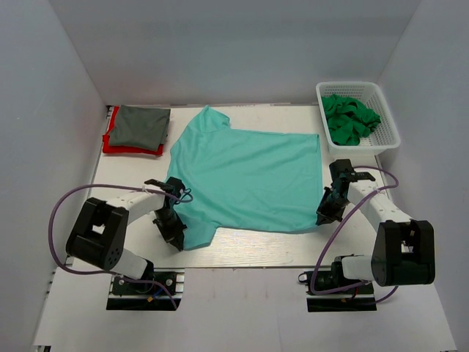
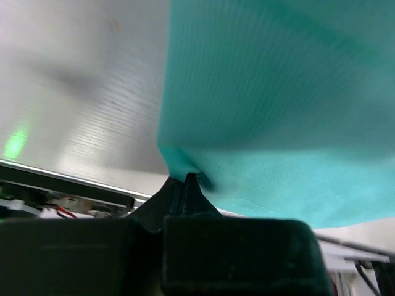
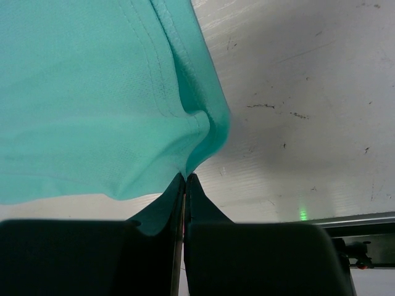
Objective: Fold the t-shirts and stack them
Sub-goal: Grap the side of the flattened tshirt closest away from the robot with both arms, then fold the flattened tshirt in 1/3 of the way
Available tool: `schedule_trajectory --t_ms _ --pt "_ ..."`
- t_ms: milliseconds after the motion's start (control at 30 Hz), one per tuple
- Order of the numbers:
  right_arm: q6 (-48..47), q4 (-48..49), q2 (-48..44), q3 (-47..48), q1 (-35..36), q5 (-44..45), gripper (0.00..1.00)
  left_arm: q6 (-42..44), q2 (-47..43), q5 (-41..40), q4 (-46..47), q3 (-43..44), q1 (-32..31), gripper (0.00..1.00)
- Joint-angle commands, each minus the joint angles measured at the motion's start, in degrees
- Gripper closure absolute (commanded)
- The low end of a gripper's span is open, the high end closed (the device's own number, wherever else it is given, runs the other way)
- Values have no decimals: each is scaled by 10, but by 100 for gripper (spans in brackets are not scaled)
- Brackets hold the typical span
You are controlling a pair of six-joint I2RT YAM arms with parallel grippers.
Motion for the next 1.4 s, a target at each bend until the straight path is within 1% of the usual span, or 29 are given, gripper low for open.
schedule_trajectory --t_ms 0,33,133,167,300,400,500,533,633,667,700,733,800,833,867,933,1000,1033,1067,1100,1133,1167,1200,1233,1267,1300,1367 --pt "-11 -4 -9 9 -2 -6 100 7 2 -76 -1 36 -1 100" --pt "-12 -8 -8 16 -3 -6 100 7 -11 -76 -39 43 -1 100" --pt "-22 -27 -19 24 -1 -6 100 7 -41 -60 -94 60 -1 100" --pt "-29 -32 -25 25 -2 -4 100 7 -69 -55 -123 60 -1 100" --pt "-38 -61 -41 24 -1 -6 100 12 -103 -23 -171 60 -1 100" --pt "-40 -69 -55 10 -1 -31 100 24 -104 -18 -196 68 -1 100" --pt "-39 -70 -76 -4 -1 -35 100 32 -104 3 -196 75 -1 100" --pt "-40 -69 -78 -6 0 -35 100 39 -97 22 -196 75 -1 100" --pt "-42 -60 -81 0 0 -44 100 65 -84 37 -159 117 -1 100" --pt "-47 -52 -73 8 1 -44 100 73 -63 37 -138 162 -1 100" --pt "-47 -45 -69 12 1 -45 100 81 -50 30 -129 190 -1 100" --pt "-47 -39 -65 16 1 -45 100 96 -34 24 -119 252 -1 100" --pt "-47 -26 -43 36 0 -51 100 111 11 10 -102 317 -1 100" --pt "-47 -19 -29 52 0 -53 100 124 26 5 -95 371 -1 100" --pt "-46 -17 -22 68 -1 -53 100 130 37 0 -95 392 5 100" --pt "-42 -9 -8 88 -1 -38 100 138 62 -8 -72 429 10 100" --pt "-39 -13 13 119 -2 -29 100 138 83 -28 -72 453 10 100" --pt "-37 -20 19 127 -10 -10 100 138 96 -35 -67 485 15 100" --pt "-33 -20 25 133 -2 -7 100 138 119 -48 -74 501 15 100" --pt "-32 -19 42 150 -3 1 100 138 128 -74 -74 513 15 100" --pt "-32 -21 47 155 -4 4 100 138 134 -83 -74 533 15 100" --pt "-30 -22 54 161 -5 11 100 138 134 -92 -69 540 22 100" --pt "-32 -29 75 189 -5 12 100 132 140 -116 -69 540 27 100" --pt "-30 -31 80 198 -8 33 100 132 140 -135 -53 547 28 100" --pt "-32 -33 94 216 -9 35 100 132 140 -135 -53 554 28 100" --pt "-31 -35 98 225 -12 37 100 132 140 -157 -43 561 34 100" --pt "-35 -34 116 246 -16 39 100 132 140 -173 -15 561 39 100"
